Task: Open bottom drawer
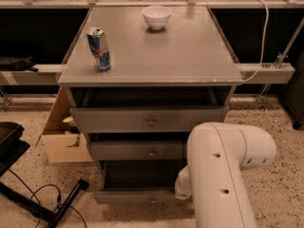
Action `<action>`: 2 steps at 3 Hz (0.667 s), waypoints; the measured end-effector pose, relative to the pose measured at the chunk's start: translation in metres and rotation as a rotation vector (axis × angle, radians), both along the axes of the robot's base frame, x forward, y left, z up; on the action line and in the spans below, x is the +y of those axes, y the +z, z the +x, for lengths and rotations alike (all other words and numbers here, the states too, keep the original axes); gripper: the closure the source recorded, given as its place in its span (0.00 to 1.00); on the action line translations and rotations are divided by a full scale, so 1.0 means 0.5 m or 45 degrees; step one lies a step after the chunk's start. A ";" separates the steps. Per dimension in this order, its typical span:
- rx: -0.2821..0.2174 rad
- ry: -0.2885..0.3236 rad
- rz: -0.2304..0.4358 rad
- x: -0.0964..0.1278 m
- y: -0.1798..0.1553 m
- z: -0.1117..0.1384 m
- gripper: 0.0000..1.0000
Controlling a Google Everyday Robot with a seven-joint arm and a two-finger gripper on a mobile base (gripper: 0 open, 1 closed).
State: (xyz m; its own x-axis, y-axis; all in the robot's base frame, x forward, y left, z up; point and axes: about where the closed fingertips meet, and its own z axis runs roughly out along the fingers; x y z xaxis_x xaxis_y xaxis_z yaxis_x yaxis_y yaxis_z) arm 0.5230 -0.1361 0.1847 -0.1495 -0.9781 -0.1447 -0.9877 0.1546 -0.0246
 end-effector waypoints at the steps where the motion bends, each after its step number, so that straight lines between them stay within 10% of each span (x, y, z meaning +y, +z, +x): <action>1: 0.000 0.000 0.000 0.000 0.000 0.000 0.58; 2: 0.000 0.000 0.000 0.000 0.000 0.000 0.35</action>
Offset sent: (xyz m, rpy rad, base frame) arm 0.0000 0.0000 0.0000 0.0000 0.0000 0.0000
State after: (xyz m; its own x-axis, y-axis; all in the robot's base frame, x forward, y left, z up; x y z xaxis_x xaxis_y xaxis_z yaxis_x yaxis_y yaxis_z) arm 0.5229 -0.1361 0.1846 -0.1495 -0.9781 -0.1446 -0.9877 0.1546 -0.0245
